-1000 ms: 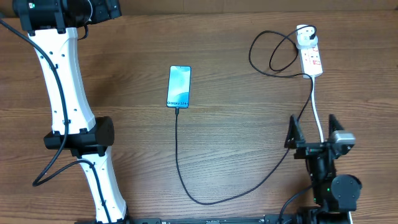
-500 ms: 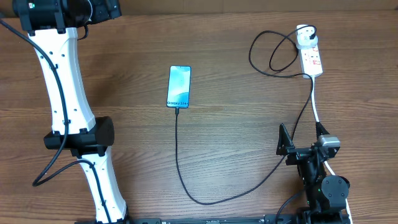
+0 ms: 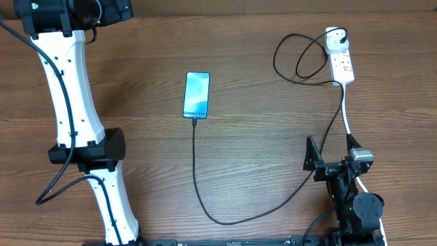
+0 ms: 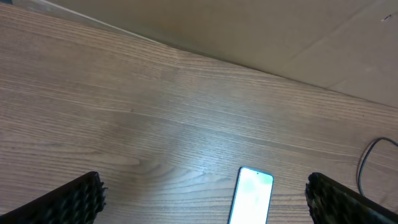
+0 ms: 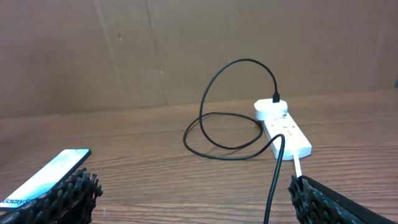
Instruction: Plug charger to phone and switch on socket
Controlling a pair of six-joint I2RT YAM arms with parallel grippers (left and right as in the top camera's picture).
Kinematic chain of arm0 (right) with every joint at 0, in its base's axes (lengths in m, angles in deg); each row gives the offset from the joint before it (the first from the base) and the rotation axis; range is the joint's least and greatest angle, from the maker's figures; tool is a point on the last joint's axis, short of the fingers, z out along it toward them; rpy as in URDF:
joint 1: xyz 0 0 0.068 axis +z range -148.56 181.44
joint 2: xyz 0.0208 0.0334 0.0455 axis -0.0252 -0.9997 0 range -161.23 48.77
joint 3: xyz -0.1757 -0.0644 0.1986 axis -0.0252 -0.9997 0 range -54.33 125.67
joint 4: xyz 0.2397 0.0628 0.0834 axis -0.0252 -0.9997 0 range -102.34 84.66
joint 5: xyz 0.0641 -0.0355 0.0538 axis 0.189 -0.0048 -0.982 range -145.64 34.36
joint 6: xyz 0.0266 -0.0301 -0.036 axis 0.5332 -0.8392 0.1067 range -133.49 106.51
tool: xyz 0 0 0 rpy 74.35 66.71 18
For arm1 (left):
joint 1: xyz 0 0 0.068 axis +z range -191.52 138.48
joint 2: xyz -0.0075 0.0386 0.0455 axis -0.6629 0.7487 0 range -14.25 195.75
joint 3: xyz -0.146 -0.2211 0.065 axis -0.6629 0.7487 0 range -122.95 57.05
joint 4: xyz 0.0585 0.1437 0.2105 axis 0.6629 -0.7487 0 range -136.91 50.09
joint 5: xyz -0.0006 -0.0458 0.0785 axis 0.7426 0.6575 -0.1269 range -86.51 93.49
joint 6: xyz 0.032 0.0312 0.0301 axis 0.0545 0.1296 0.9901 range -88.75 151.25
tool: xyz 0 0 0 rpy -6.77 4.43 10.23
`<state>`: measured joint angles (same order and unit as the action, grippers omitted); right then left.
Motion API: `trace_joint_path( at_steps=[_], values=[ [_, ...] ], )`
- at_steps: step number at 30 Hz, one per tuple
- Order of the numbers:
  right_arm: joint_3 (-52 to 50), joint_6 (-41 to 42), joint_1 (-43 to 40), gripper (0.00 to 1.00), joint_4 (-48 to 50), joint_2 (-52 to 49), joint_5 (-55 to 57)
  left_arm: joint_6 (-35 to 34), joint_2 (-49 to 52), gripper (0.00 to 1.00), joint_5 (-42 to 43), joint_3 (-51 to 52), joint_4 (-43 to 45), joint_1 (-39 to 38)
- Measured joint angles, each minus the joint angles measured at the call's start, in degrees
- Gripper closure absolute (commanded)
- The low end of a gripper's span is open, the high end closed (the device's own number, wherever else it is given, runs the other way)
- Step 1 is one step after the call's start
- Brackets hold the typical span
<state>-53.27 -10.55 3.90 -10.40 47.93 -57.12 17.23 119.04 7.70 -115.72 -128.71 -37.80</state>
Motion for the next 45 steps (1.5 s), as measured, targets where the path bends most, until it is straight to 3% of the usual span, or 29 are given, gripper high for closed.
trace_joint_path(
  at_steps=[13,17,22,30,36,45],
  values=[
    [0.0,0.02,0.0,0.0,-0.04,0.0,-0.02,0.22,-0.24,0.0,-1.79,0.42,0.02,-0.26],
    [0.0,0.04,0.0,0.0,-0.02,0.0,0.0,0.57,-5.01,0.0,-4.81,8.94,0.26,-0.44],
    [0.0,0.02,0.0,0.0,-0.07,0.0,-0.02,1.81,-22.86,0.0,-7.85,34.21,14.49,-0.7],
    [0.0,0.04,0.22,0.0,-0.02,0.0,-0.04,9.99,-64.08,0.0,-5.68,84.11,52.87,-0.74],
    [0.0,0.04,0.22,0.0,-0.07,0.0,-0.02,13.51,-84.11,0.01,-4.61,114.53,67.28,-0.74],
    [0.0,0.04,0.2,0.0,-0.04,0.0,-0.02,17.42,-105.88,0.0,-2.34,146.03,85.64,-0.74]
  ],
)
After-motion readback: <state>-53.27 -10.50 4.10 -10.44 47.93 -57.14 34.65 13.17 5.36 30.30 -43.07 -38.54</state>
